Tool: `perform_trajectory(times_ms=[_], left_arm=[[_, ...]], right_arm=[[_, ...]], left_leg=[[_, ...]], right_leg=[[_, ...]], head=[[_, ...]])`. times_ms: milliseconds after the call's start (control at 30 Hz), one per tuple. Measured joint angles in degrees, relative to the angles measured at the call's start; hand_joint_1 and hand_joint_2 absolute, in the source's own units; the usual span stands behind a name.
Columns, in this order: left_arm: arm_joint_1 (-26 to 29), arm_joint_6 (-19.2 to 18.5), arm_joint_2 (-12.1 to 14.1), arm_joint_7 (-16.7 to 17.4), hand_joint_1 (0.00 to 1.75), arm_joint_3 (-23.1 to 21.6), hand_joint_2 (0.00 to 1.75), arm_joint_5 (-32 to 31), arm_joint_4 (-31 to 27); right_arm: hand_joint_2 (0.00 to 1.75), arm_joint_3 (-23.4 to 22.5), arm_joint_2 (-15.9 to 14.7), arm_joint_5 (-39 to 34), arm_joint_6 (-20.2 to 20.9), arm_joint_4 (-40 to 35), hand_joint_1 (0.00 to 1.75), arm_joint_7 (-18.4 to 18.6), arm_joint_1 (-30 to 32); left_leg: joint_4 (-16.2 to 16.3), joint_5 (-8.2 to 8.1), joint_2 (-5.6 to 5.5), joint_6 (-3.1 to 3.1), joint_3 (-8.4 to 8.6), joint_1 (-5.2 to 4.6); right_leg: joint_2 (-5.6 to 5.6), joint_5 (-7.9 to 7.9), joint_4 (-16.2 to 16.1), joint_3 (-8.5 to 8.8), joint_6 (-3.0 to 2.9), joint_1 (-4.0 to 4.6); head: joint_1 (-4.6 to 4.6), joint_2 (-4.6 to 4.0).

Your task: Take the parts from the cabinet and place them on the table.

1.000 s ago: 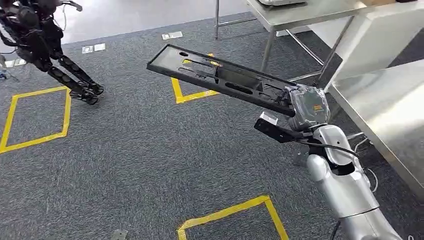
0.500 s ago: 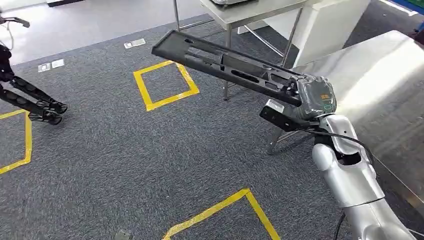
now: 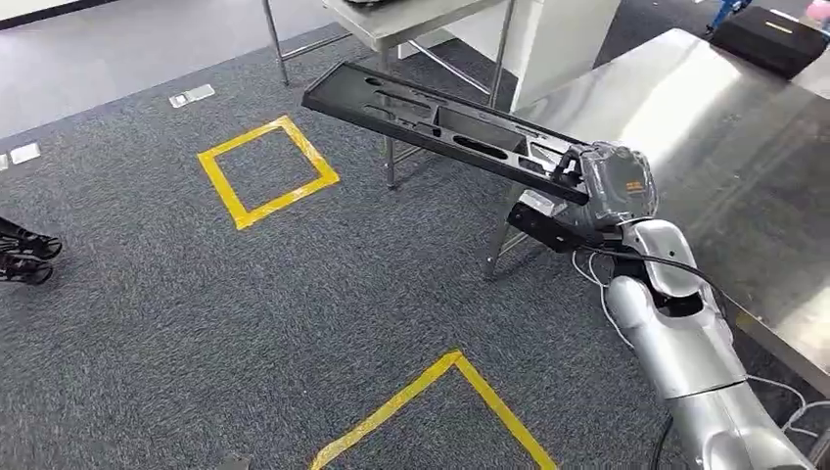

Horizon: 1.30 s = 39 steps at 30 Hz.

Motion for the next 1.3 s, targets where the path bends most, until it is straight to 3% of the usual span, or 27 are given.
perform_trajectory(times_ms=[33,133,167,233,300,333,367,433,467,500,533,633,667,700,733,800,833,867,900,967,1000,1033,1067,1133,1167,1233,1300], left_arm=[[0.04,0.00,-0.02,0.00,0.00,0.00,1.75,0.00,0.02],[0.01,0.04,-0.02,-0.04,0.00,0.00,1.75,0.02,0.02],[0.00,0.04,-0.04,-0.13,0.00,0.02,1.75,0.11,0.02],[0.08,0.02,-0.04,-0.31,0.00,0.04,1.75,0.20,0.02],[0.45,-0.07,-0.04,-0.33,0.00,0.09,1.75,0.28,0.09],[0.54,-0.07,-0.04,-0.33,0.00,0.11,1.75,0.31,0.11],[0.60,-0.09,-0.04,-0.35,0.00,0.11,1.75,0.33,0.13],[0.62,-0.11,-0.04,-0.46,0.00,0.11,1.75,0.37,0.13],[0.61,-0.11,-0.02,-0.55,0.00,0.13,1.75,0.37,0.13],[0.62,-0.11,0.11,-0.57,0.00,0.15,1.75,0.44,0.13],[0.68,-0.11,0.20,-0.57,0.00,0.17,1.75,0.44,0.13],[0.73,-0.04,0.20,-0.52,0.00,0.20,1.75,0.52,0.13],[0.69,-0.04,0.02,-0.57,0.00,0.20,1.75,0.57,0.13],[0.61,-0.02,0.05,-0.68,0.00,0.20,1.75,0.57,0.13],[0.69,-0.02,0.07,-0.76,0.00,0.22,1.75,0.59,0.13],[0.93,-0.02,0.07,-0.85,0.00,0.22,1.75,0.61,0.13],[1.01,-0.02,0.09,-0.90,0.00,0.22,1.75,0.61,0.13],[1.00,-0.02,0.09,-1.03,0.00,0.22,1.75,0.61,0.13],[1.01,-0.04,0.07,-1.18,0.00,0.22,1.75,0.61,0.15],[0.95,-0.15,-0.09,-1.40,0.00,0.22,1.75,0.61,0.17],[0.95,-0.13,-0.09,-1.46,0.00,0.22,1.75,0.61,0.17],[0.98,-0.11,0.02,-1.51,0.00,0.22,1.75,0.63,0.15],[1.00,-0.11,0.02,-1.57,0.00,0.22,1.75,0.63,0.17],[0.93,-0.11,0.05,-1.68,0.00,0.22,1.75,0.85,0.18],[0.81,-0.24,0.05,-1.73,0.00,0.22,1.75,0.98,0.17],[0.67,-0.48,0.18,-1.68,0.00,0.26,1.75,0.98,0.17],[0.78,-0.70,0.18,-1.33,0.00,0.37,1.75,0.98,0.17]], right_arm=[[1.75,0.04,0.18,0.44,0.00,0.04,1.75,0.04,-0.15],[1.75,-0.07,0.07,1.07,-0.02,0.50,1.75,0.24,-0.52],[1.75,-0.22,0.07,1.16,-0.02,0.63,1.75,0.24,-0.68],[1.75,-0.39,0.00,1.16,0.00,0.96,1.75,0.28,-1.36],[1.75,-0.39,0.09,1.12,0.02,1.40,1.75,0.50,-1.56],[1.75,-0.42,0.07,1.12,0.02,1.66,1.75,0.55,-1.56],[1.75,-0.52,0.04,1.12,0.02,1.92,1.75,0.70,-1.56],[1.75,-1.12,-0.20,1.40,0.00,2.30,1.75,1.18,-1.58],[1.75,-1.40,-0.33,1.49,0.00,2.45,1.75,1.25,-1.61],[1.75,-1.64,-0.44,1.47,0.00,2.58,1.75,1.29,-1.62],[1.75,-1.88,-0.63,1.47,0.00,2.71,1.75,1.38,-1.84],[1.75,-2.97,-1.75,1.38,0.00,3.06,1.75,1.44,-1.86],[1.75,-3.41,-2.38,1.38,0.00,3.17,1.75,1.44,-1.88],[1.75,-3.76,-2.78,1.31,0.00,3.28,1.75,1.47,-1.98],[1.75,-4.02,-3.02,1.31,0.00,3.52,1.75,1.49,-2.30],[1.75,-4.33,-3.15,1.29,0.07,3.96,1.75,1.55,-2.56],[1.75,-4.39,-3.21,1.23,0.09,4.29,1.75,1.55,-2.54],[1.75,-4.57,-3.30,1.20,0.11,4.59,1.75,1.62,-2.55],[1.75,-4.79,-3.43,1.20,0.11,4.88,1.75,1.73,-2.58],[1.75,-5.20,-3.82,1.27,0.11,5.24,1.75,1.90,-2.70],[1.75,-5.36,-3.89,1.31,0.11,5.40,1.75,1.97,-2.90],[1.75,-5.49,-3.91,1.38,0.09,5.51,1.75,2.03,-3.39],[1.75,-5.68,-3.96,1.49,0.00,5.64,1.75,2.17,-3.45],[1.75,-6.03,-4.37,1.86,-0.09,6.01,1.75,2.49,-3.39],[1.75,-6.18,-4.59,2.32,-0.18,6.18,1.75,2.82,-3.45],[1.75,-6.45,-4.70,2.96,-0.39,6.30,1.75,3.28,-3.65],[1.75,-6.56,-4.63,3.35,-0.92,6.69,1.75,3.52,-3.61]], left_leg=[[0.08,-0.14,0.66,-0.30,-0.08,-0.22],[0.14,-0.35,2.88,-0.63,0.37,-0.16],[0.41,-0.96,2.53,-1.11,0.14,0.19],[6.05,-4.94,-3.50,-1.46,-1.84,0.66],[16.59,-9.46,-5.30,-1.78,-6.65,0.77],[19.48,-10.00,-5.35,-1.76,-8.23,0.78],[19.53,-9.19,-5.39,-1.62,-8.50,0.78],[11.56,-3.91,-5.97,-1.05,-5.12,0.78],[6.30,-1.29,-7.22,-0.73,-2.64,0.80],[2.21,-0.09,-10.64,-0.29,-0.91,0.99],[1.23,-0.36,-11.40,-0.23,-0.33,1.16],[1.13,-0.21,-9.21,-0.02,-0.41,0.48],[0.05,0.47,-8.18,0.47,-0.25,1.18],[-0.23,0.83,-7.50,0.68,-0.11,1.01],[-0.25,0.89,-6.86,0.97,-0.33,1.01],[-0.22,0.88,-4.94,0.99,-0.45,0.89],[-0.19,0.88,-4.03,0.99,-0.56,0.88],[-0.19,0.87,-3.16,0.98,-0.56,0.89],[-0.17,0.82,-2.32,0.91,-0.55,0.93],[-0.10,0.62,-0.93,0.55,-0.44,1.11],[0.04,0.45,-0.25,0.22,-0.33,1.08],[0.49,0.06,0.37,-0.38,-0.49,0.31],[0.39,0.08,1.05,-0.58,-0.30,0.21],[0.40,-0.01,2.30,-0.69,-0.09,0.29],[0.53,-0.23,2.85,-1.02,-0.12,0.57],[3.95,-3.21,-3.06,-1.64,-1.44,1.27],[13.88,-8.10,-5.21,-1.79,-5.87,1.27]], right_leg=[[1.08,0.56,0.16,0.47,-0.63,0.60],[3.58,0.86,0.25,-0.32,-1.55,0.26],[4.33,1.13,-0.01,-0.08,-2.19,-0.58],[5.66,1.30,0.00,-0.15,-3.00,-0.56],[7.38,1.47,0.01,-0.22,-3.39,-0.41],[8.26,1.48,0.01,-0.22,-3.39,-0.29],[9.15,1.50,0.03,-0.19,-3.38,-0.25],[10.97,1.52,0.23,-0.15,-3.35,-0.22],[11.70,1.53,0.32,-0.16,-3.33,-0.23],[12.30,1.59,0.37,-0.24,-3.22,-0.38],[12.96,1.71,0.57,-0.65,-2.97,0.31],[15.11,2.55,-0.06,-1.26,-1.69,-0.47],[14.99,2.53,0.19,-1.81,-1.46,0.31],[11.00,1.60,1.54,-2.83,-1.59,0.16],[8.56,-0.33,4.60,-4.17,-1.89,0.45],[7.34,-4.44,14.27,-8.56,-2.00,0.15],[7.29,-5.68,18.43,-10.33,-1.68,0.03],[7.19,-5.68,19.47,-10.68,-1.12,-0.19],[6.98,-4.85,17.66,-9.43,-0.46,-0.40],[5.31,-1.44,7.39,-3.67,0.92,-0.84],[2.48,-0.03,2.09,-0.64,1.30,-0.90],[0.86,0.24,0.18,0.62,0.88,-0.18],[2.20,0.57,0.29,0.20,-0.08,0.01],[3.63,0.60,0.60,-0.20,-0.35,-0.27],[4.37,0.78,0.54,-0.19,-0.92,-0.67],[5.61,1.02,0.42,-0.16,-2.16,-0.99],[7.01,1.07,0.42,-0.18,-2.58,-0.79]], head=[[-0.15,0.02],[-0.46,0.00],[-0.46,0.00],[-0.67,0.00],[-0.80,0.02],[-0.74,0.00],[-0.74,0.00],[-0.76,0.00],[-0.76,0.00],[-0.74,0.00],[-0.63,0.02],[-0.70,0.00],[-0.67,0.00],[-0.63,0.02],[0.05,0.00],[-0.04,0.02],[0.09,0.00],[0.18,0.00],[0.18,0.02],[0.18,0.00],[0.27,0.02],[0.60,0.00],[0.22,0.00],[-0.02,0.02],[-0.06,0.02],[0.00,0.00],[-0.17,0.00]])
